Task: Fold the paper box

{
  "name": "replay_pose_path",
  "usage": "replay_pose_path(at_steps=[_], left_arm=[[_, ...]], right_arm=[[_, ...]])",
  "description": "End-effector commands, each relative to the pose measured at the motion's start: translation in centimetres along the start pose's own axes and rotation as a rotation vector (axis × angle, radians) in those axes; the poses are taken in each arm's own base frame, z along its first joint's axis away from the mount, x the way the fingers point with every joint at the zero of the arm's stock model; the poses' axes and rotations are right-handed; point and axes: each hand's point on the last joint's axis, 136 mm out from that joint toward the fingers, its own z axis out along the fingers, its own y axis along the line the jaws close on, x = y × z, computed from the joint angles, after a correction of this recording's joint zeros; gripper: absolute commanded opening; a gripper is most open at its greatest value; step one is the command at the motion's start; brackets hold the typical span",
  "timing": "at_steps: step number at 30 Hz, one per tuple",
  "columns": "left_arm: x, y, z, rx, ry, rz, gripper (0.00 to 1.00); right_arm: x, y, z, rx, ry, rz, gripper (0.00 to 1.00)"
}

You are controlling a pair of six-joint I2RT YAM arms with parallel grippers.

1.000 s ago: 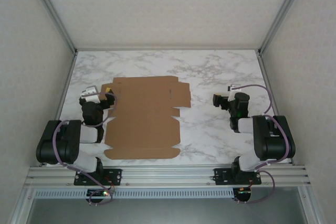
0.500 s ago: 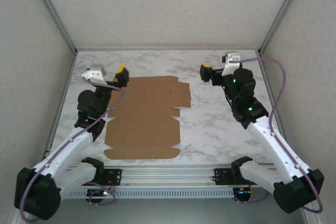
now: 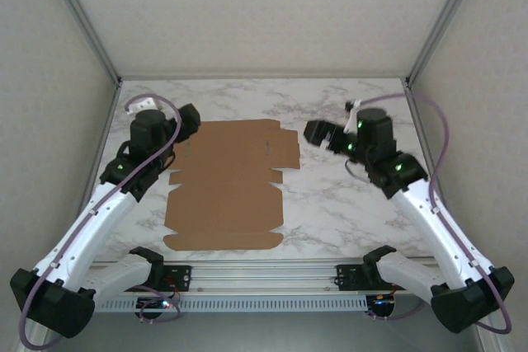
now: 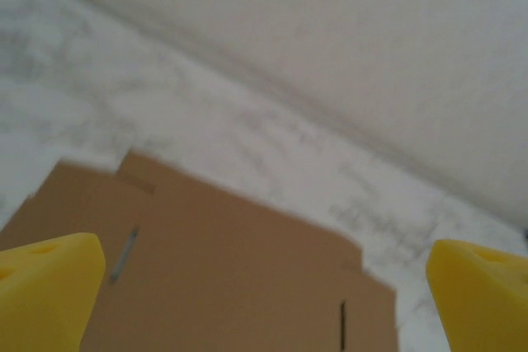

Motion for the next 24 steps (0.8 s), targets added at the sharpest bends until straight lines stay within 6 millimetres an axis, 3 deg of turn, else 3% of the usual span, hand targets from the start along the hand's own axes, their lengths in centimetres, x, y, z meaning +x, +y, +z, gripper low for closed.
replay_pose_path(at_steps=[1,6,10,16,24], left_arm=[[7.4,3.1,1.0,-0.105,0.232,0.006,1.00],[13.6,3.4,1.3,0.009,0.329,-0.116,1.00],[16.8,4.0,1.8,0.055,0.372,-0.179,1.00],[18.9,4.6,2.4,0.070,0.406,-0.195,1.00],[19.6,6.0,2.4,0.024,0.406,-0.188,1.00]], right_arm=[[3.6,2.0,0.7,-0.105,0.057,0.134,0.98],[7.6,-0.5,4.7,-0.052,0.077,0.345,0.97],[9.3,-0.6,7.6,-0.107,0.071,0.466,0.90],[11.5,-1.5,13.0,-0.114,0.116,0.608,0.83],[13.5,-3.7,17.6,-0.037,0.120,0.726,0.80]])
